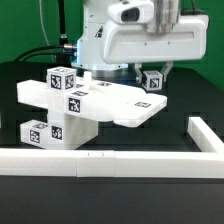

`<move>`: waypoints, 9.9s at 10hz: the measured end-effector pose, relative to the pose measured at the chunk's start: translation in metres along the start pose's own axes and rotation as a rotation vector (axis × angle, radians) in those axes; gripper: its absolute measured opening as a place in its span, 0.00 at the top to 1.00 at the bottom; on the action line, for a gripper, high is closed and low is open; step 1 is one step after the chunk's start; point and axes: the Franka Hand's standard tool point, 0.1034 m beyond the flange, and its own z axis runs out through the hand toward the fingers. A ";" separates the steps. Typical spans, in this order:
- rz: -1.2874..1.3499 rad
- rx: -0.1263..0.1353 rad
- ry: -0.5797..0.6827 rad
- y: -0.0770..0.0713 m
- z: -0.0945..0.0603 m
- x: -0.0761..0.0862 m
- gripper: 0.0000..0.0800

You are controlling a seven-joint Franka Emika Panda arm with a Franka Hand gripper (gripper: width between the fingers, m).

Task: Assemble chair

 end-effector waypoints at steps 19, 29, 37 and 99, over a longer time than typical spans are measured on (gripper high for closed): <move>-0.330 0.058 0.001 0.113 -0.071 0.047 0.65; -0.453 0.010 0.034 0.132 -0.061 0.047 0.65; -0.473 -0.026 0.057 0.141 -0.052 0.053 0.65; -0.172 -0.064 0.063 0.138 -0.042 0.049 0.64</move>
Offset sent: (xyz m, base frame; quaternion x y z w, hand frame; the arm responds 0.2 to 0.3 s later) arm 0.0000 0.0000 0.0000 0.0000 0.0000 0.0000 1.0000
